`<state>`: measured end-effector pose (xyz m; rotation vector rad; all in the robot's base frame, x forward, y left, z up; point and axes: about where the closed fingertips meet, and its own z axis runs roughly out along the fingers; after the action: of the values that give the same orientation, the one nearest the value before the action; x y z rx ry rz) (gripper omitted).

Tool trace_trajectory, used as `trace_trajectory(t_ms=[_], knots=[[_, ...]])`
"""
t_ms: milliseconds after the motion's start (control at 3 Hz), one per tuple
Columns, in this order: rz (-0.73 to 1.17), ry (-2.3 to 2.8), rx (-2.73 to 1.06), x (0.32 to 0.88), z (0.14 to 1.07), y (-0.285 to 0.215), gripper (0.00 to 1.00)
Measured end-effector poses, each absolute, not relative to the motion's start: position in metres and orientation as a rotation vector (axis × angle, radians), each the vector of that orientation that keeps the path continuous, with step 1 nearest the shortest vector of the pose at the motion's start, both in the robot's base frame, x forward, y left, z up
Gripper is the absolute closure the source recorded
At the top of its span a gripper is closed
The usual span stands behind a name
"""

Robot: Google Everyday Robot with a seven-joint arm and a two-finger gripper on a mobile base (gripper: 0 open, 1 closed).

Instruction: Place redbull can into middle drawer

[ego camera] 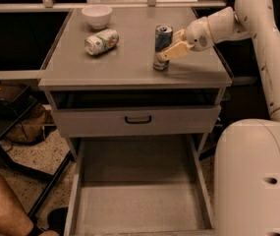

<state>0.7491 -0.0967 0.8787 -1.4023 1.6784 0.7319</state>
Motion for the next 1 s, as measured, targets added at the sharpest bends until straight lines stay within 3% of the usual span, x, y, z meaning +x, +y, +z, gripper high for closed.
trace_trajectory(t_ms=[1000], knots=[[0.685, 1.78, -1.425, 0.688, 0.899, -0.107, 1.0]])
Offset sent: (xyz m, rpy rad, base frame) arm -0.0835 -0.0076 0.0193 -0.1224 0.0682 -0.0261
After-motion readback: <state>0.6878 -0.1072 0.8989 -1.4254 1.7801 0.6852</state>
